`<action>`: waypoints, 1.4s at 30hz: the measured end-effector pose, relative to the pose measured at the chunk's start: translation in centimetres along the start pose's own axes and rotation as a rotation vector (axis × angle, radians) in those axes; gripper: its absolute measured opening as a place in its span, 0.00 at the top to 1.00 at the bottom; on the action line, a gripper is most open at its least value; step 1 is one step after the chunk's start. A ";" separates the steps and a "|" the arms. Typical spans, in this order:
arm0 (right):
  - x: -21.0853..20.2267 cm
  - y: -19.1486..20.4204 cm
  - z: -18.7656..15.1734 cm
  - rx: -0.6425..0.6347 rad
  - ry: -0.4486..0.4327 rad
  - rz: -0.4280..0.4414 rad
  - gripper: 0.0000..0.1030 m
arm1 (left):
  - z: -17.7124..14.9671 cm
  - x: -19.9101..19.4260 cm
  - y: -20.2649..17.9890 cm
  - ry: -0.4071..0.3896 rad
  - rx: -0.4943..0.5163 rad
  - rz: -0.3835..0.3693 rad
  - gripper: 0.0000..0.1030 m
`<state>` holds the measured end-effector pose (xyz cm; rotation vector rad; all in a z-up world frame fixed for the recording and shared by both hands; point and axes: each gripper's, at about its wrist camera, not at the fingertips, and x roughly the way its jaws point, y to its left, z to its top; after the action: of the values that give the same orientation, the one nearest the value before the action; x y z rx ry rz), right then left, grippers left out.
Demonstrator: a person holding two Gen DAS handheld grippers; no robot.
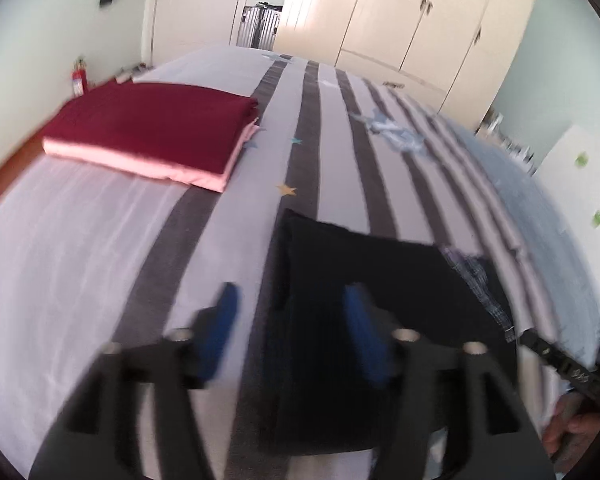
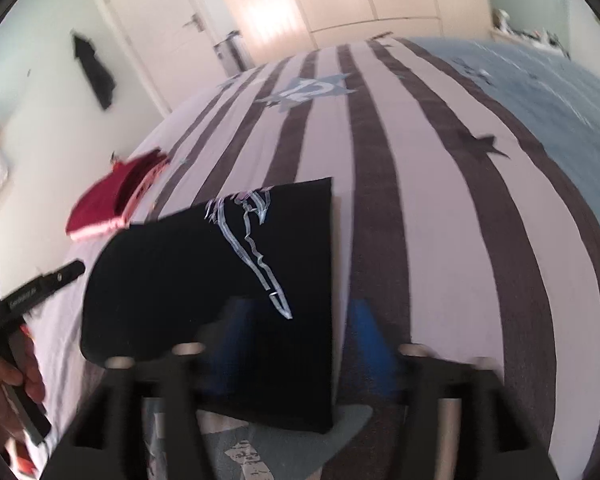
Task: Fold clothes
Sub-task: 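Lift the folded black shirt with both tools toward the red stack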
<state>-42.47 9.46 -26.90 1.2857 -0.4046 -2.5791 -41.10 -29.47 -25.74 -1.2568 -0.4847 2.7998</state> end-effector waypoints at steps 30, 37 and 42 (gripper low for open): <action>7.4 -2.3 2.6 0.106 0.210 0.373 0.38 | -1.1 7.3 2.1 0.230 -0.100 -0.248 0.39; 7.1 -3.3 2.0 0.186 0.201 0.356 0.81 | -0.9 6.6 1.3 0.202 -0.050 -0.240 0.69; 4.6 -0.8 3.0 0.143 0.160 0.252 0.88 | 0.6 5.5 1.2 0.181 -0.040 -0.250 0.76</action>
<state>-47.66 9.14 -28.82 1.3772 -0.6830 -2.2567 -45.11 -29.88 -29.70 -1.3372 -0.6404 2.4577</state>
